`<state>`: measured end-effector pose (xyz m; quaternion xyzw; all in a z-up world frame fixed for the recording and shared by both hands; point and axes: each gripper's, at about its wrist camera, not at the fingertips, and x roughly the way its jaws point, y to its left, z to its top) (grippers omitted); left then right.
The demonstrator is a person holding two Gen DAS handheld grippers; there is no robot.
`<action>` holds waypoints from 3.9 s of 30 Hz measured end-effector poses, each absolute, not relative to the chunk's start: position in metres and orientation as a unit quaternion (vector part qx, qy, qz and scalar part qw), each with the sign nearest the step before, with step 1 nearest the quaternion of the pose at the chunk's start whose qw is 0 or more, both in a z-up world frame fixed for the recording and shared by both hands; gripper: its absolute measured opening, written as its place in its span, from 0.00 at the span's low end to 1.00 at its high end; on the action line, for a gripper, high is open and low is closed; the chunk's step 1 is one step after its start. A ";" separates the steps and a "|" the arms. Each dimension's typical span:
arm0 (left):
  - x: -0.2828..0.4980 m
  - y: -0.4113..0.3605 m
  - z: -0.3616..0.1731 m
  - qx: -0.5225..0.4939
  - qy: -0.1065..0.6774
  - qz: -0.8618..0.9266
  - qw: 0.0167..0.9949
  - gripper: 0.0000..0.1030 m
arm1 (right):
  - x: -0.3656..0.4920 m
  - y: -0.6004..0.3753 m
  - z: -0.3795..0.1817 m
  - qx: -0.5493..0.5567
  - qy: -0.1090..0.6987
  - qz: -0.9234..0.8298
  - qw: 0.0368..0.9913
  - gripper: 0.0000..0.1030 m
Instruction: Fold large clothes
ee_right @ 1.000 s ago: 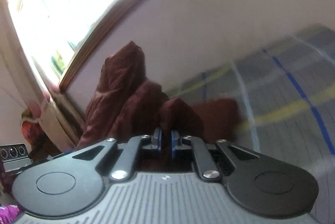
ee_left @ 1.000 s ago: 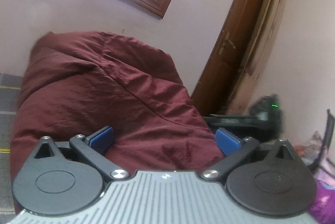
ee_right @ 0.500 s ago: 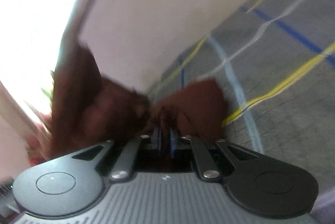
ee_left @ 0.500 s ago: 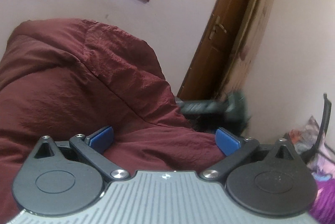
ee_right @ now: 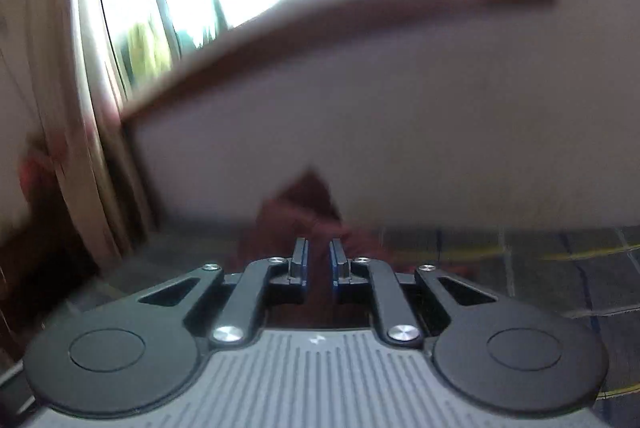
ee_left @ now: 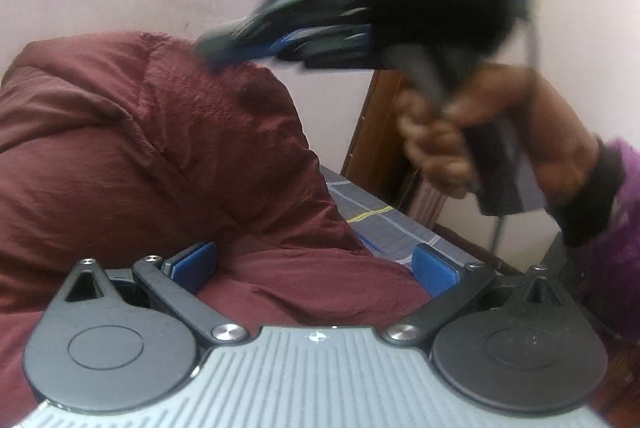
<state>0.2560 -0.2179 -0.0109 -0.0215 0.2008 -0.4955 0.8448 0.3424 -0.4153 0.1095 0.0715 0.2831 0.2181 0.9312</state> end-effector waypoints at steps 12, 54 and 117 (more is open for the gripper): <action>0.230 -0.194 0.001 -0.019 0.174 -0.500 0.848 0.97 | 0.341 -0.419 0.047 0.051 0.414 0.148 0.897 0.07; 0.305 -0.139 0.020 -0.100 0.223 -0.331 0.911 0.98 | 0.313 -0.400 -0.011 0.068 0.250 -0.028 0.965 0.29; 0.328 -0.160 -0.006 -0.016 0.282 -0.255 0.925 1.00 | 0.205 -0.423 -0.026 0.072 0.260 -0.018 0.963 0.91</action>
